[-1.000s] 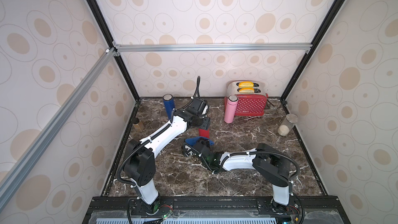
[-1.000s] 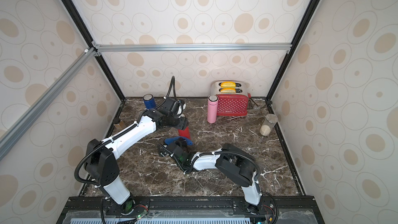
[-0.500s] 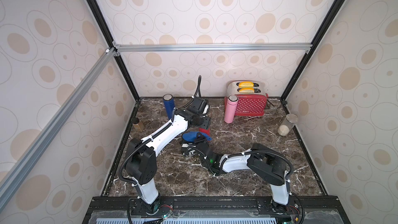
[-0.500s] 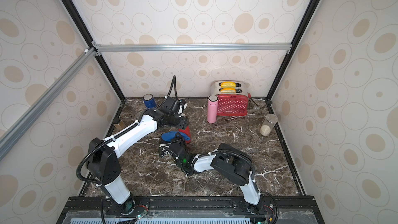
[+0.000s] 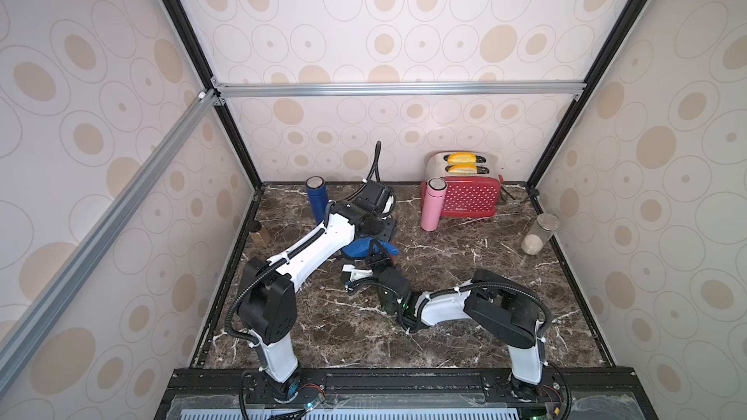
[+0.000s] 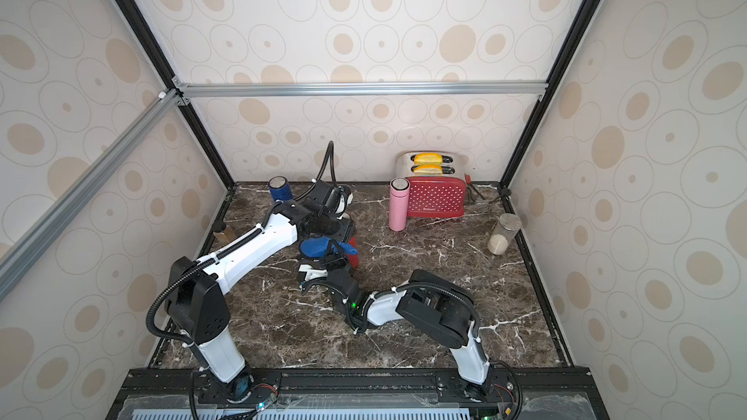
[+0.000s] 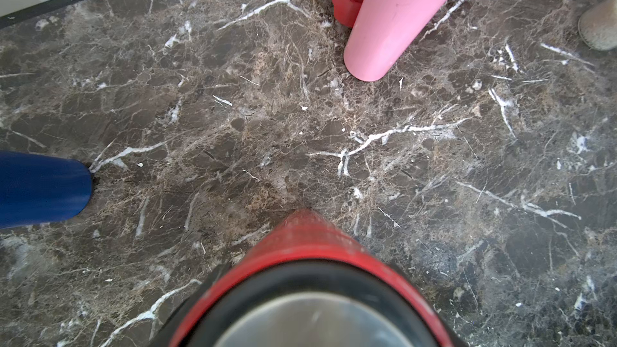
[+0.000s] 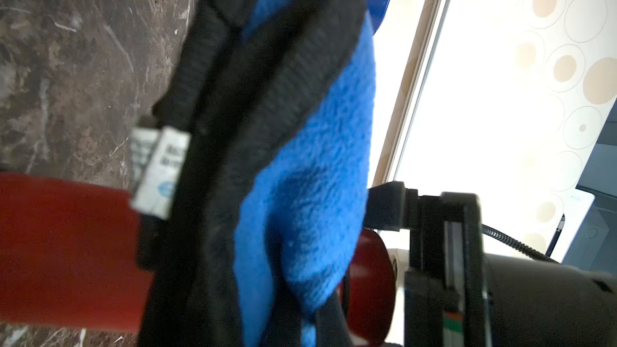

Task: Wipe the surface of the thermos
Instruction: Wipe the dirt from the surface of the thermos.

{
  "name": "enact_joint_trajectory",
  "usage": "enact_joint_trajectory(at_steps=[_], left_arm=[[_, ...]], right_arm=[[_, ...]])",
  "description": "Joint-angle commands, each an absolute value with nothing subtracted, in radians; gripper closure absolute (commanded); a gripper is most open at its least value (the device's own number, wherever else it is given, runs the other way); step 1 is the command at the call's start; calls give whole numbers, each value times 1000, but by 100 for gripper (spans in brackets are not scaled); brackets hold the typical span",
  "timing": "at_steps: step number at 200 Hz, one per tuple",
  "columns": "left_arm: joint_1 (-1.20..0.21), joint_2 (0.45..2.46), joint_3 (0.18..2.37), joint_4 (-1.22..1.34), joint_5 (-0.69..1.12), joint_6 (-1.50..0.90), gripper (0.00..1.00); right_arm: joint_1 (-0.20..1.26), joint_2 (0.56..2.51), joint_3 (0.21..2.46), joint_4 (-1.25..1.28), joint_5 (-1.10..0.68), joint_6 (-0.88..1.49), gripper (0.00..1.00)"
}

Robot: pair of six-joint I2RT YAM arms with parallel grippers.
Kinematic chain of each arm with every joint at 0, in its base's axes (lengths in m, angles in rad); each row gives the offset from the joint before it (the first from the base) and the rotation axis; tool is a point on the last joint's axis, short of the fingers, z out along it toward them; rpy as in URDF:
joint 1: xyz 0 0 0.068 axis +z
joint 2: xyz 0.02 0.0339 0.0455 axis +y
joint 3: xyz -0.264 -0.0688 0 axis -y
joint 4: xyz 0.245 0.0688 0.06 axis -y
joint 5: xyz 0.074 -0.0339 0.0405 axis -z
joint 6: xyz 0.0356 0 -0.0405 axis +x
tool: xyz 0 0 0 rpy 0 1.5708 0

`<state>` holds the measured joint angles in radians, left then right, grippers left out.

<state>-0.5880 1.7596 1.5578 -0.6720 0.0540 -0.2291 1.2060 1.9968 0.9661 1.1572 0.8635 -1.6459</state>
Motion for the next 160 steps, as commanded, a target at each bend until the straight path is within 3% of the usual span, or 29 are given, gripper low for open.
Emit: enact_joint_trajectory(at_steps=[1,59,160], left_arm=[[-588,1773,1566,-900,34,-203,100],[-588,1790,1587,-933,28,-198,100],[-588,1803,1585,-957,2,-209,100]], right_arm=[[1165,2047,930,1189,982,-1613,100],[1164,2116,926,1070,999,-1432,100],[1118,1988,1013,1333,974,-1784,100]])
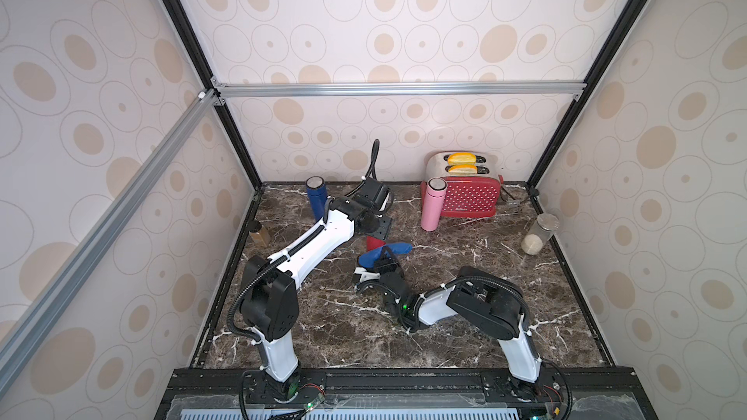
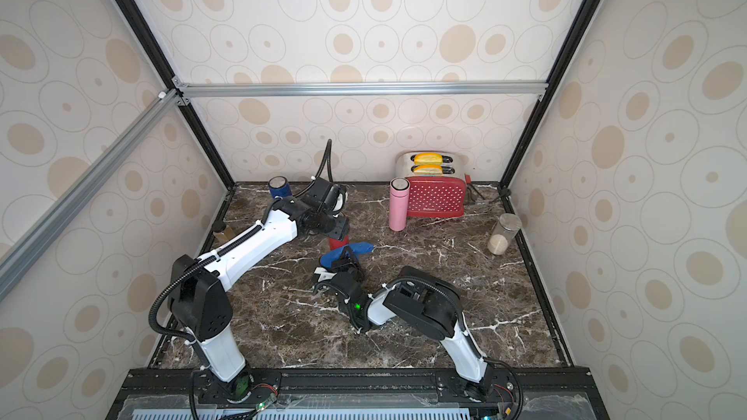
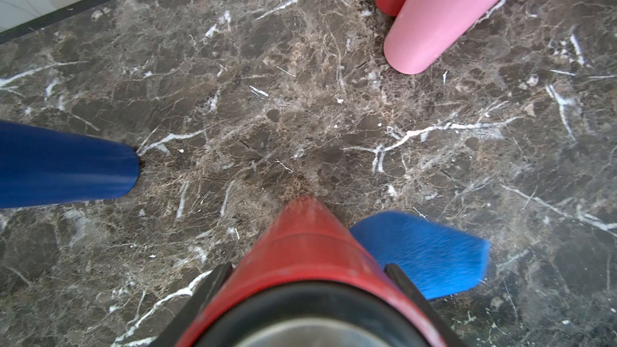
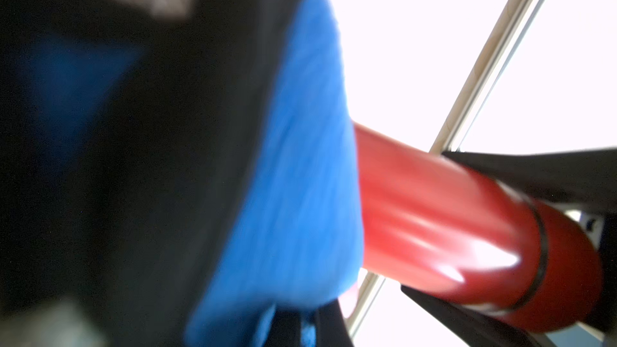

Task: Wipe the surface of the thermos
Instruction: Wipe the dirt from the surface of the thermos.

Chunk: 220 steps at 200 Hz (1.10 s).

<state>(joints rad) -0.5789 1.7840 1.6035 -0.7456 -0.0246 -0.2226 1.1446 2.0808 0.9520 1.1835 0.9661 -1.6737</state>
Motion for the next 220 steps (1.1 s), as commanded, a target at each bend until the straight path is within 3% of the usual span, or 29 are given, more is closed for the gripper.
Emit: enact_joint_trajectory(at_steps=[1,57,116,220], left_arm=[[-588,1802,1585,-957,2,-209,100],[-588,1806,1570,-938,22,-211,100],[-584,1797,1565,-896,60,-225,100],[-583,1783,1559,-887,99,-223,100]], right_arm=[[1117,1987,1014,1333,974,-1785,100],[1169,1936,1039,1304,963,-1814,100],[1231,1938,988,1194,1006,-1669,100],[1214,1997,1087,1169,948,-1666,100]])
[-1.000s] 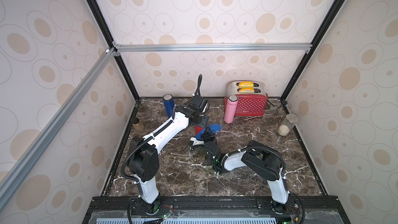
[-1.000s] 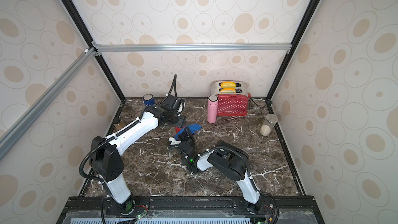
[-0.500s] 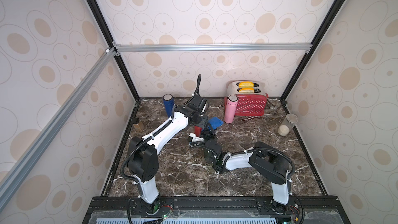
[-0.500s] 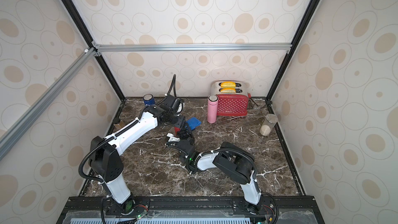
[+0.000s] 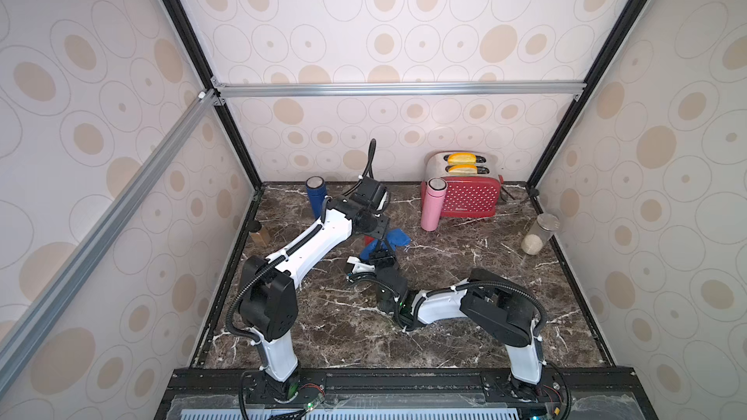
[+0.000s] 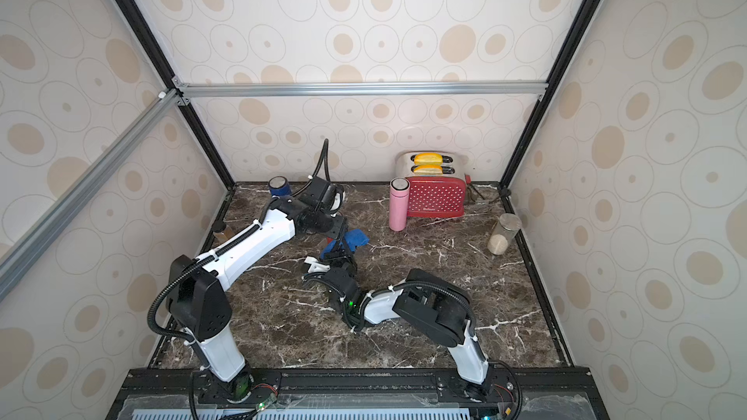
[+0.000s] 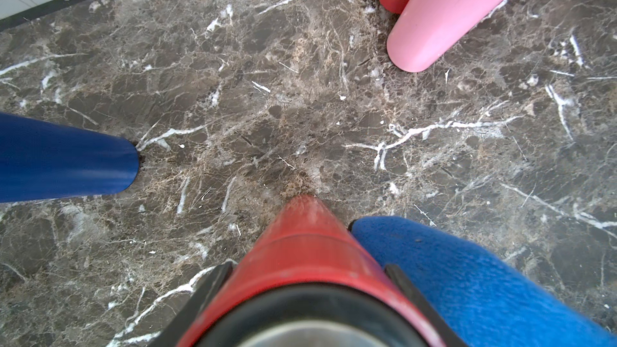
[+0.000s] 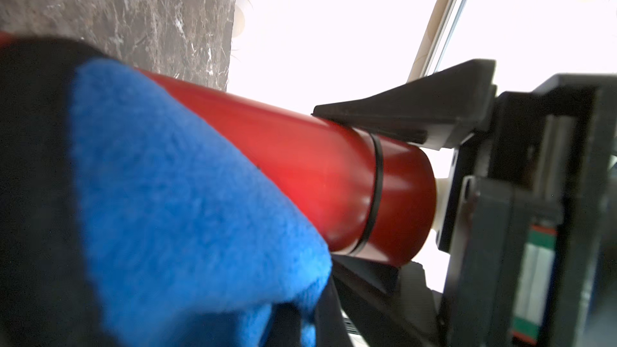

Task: Wipe the surface of the thermos
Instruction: Wipe the dirt from the surface of the thermos.

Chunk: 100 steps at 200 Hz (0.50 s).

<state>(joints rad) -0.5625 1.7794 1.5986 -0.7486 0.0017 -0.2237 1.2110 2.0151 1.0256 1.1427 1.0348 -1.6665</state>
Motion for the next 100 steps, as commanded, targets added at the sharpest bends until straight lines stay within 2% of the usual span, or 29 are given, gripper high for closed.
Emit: enact_joint_trajectory(at_steps=[1,100], left_arm=[[-584,1782,1559,-886,100,-224,100],[-583,1780,1542,-883,116,-215,100]], right_arm=[[1213,1996,1087,1165,948,-1663,100],[1179,2105,1014,915,991,-1259,100]])
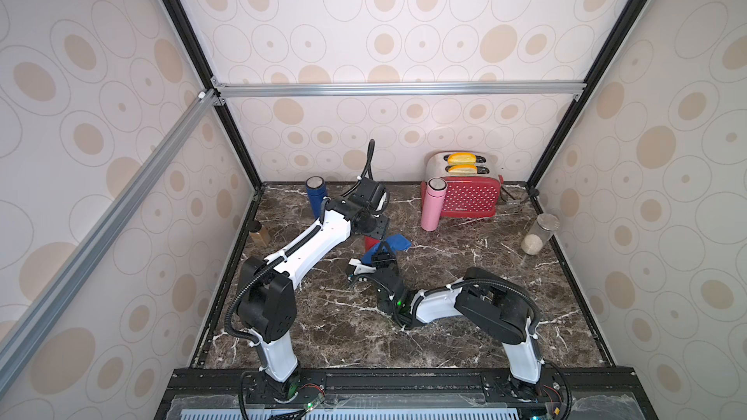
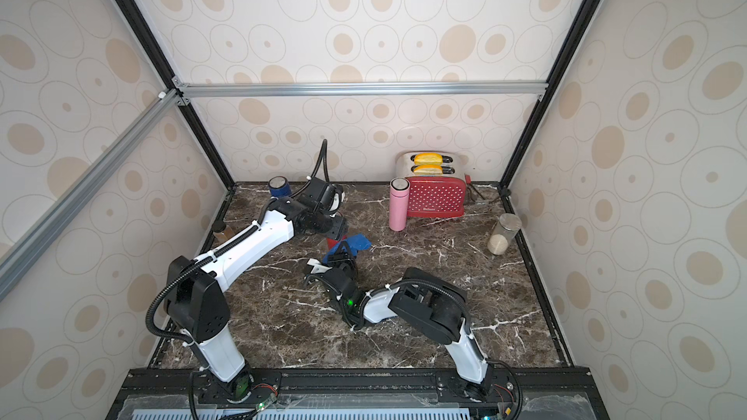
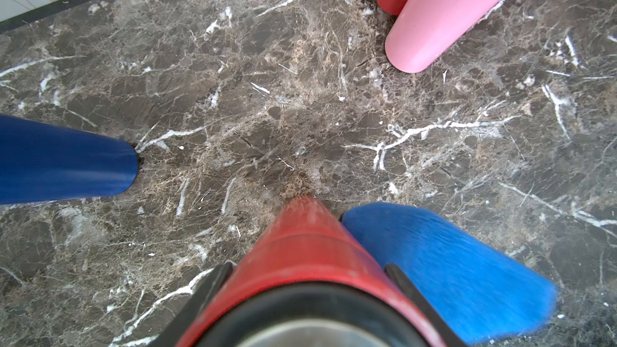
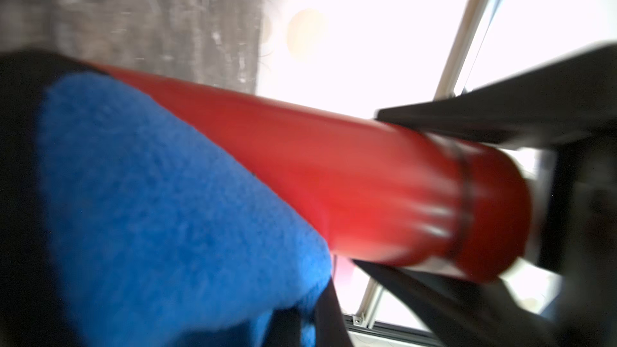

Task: Wipe the surface of the thermos
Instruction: Wipe the dirt from the surface of the thermos.

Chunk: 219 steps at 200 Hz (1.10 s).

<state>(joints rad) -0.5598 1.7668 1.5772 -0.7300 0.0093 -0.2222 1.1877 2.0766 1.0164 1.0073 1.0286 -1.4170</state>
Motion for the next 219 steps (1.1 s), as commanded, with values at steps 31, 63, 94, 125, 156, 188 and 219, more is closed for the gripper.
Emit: enact_joint_trajectory(at_steps=[31,63,94,125,156,188,219], left_arm=[[-583,1786,1546,-883,117,-215,100],[-583,1788,1548,-887,118,-214,100],[-584,1788,1546,-887,118,-214,100],[-583,1786,1540,-885,119,-214,100],[-584,1787,1534,-882,125,-214,100],[-583,1786,1524,-880,126,-212,100],[-583,1791,1526,-879,129,-210,100]], right_arm=[[1178,2115,1019,874,980,-1214,100],[1178,2079,1027,956,977,-1330,100],[1179,1991,1061,988,953,-1450,100],[1179,1941,1101,1006,931,-1528,100],[1178,1938,1099,954,928,-1487,100],[1193,2004,1075,900,952,-1372,100],[1202,2077,1075,793,965,-1222,100]])
